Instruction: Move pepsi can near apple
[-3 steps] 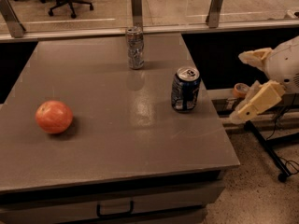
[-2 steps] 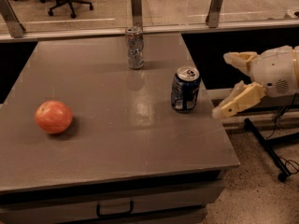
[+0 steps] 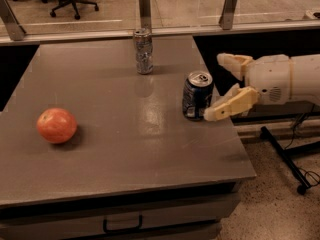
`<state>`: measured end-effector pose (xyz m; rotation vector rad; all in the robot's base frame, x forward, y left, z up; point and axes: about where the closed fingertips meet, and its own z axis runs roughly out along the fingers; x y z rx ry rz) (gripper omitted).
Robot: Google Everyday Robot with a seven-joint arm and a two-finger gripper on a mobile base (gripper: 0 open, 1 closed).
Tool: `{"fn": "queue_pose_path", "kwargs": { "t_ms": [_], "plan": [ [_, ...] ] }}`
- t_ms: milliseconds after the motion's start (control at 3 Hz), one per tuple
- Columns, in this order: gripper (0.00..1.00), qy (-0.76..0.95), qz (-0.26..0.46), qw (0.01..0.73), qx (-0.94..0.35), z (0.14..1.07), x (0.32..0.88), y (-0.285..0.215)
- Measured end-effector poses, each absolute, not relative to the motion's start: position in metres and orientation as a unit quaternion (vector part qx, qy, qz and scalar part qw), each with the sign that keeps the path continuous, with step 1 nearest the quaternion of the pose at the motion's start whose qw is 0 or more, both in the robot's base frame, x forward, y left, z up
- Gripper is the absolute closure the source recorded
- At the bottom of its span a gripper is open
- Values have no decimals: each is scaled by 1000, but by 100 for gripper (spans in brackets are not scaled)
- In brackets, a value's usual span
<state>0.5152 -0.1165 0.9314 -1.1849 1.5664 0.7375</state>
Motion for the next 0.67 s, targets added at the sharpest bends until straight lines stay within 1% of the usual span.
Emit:
{"fn": "queue_pose_path", "kwargs": {
  "t_ms": [667],
  "plan": [
    [0,636,322,521,-469,911,524,-102]
  ]
}}
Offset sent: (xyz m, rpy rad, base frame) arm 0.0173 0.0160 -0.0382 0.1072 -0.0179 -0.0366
